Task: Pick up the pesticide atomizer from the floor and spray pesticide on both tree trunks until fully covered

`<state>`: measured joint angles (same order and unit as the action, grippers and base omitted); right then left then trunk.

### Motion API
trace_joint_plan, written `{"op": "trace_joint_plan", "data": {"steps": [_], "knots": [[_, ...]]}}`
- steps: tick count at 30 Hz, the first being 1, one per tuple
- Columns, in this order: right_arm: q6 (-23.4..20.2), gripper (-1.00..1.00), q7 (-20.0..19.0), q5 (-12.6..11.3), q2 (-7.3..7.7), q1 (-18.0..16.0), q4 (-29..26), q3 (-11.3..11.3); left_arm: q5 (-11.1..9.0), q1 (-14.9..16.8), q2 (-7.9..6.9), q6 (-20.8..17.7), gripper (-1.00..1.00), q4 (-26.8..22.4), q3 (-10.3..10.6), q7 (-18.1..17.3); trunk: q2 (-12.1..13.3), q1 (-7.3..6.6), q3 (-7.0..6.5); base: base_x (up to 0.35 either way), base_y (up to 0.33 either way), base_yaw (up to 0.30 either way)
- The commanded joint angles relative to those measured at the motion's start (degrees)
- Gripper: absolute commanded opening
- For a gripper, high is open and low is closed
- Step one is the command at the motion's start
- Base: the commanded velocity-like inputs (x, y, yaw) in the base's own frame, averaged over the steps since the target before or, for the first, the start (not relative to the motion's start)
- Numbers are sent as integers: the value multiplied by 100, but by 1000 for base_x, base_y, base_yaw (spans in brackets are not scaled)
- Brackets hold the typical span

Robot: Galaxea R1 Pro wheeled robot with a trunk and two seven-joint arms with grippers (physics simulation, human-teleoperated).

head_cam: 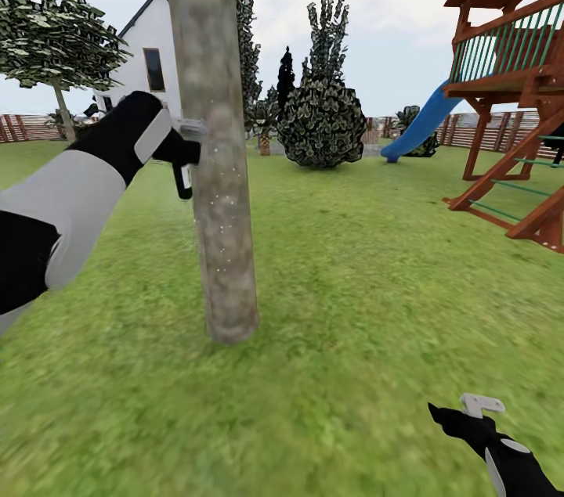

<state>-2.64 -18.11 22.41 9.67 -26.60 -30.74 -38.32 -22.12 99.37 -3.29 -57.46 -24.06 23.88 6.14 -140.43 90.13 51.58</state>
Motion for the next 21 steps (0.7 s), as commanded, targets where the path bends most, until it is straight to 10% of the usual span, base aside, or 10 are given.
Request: {"op": "trace_joint_plan", "data": {"steps": [1,21], "knots": [[0,100,-1,0,2,0,-1,0,24,55,32,-2,-100,39,3,1,0,0,0,0,0,0],[0,100,-1,0,0,4,-1,-9,49,-278,107,117,-100,1316,49,-18,0,0,0,0,0,0]]}}
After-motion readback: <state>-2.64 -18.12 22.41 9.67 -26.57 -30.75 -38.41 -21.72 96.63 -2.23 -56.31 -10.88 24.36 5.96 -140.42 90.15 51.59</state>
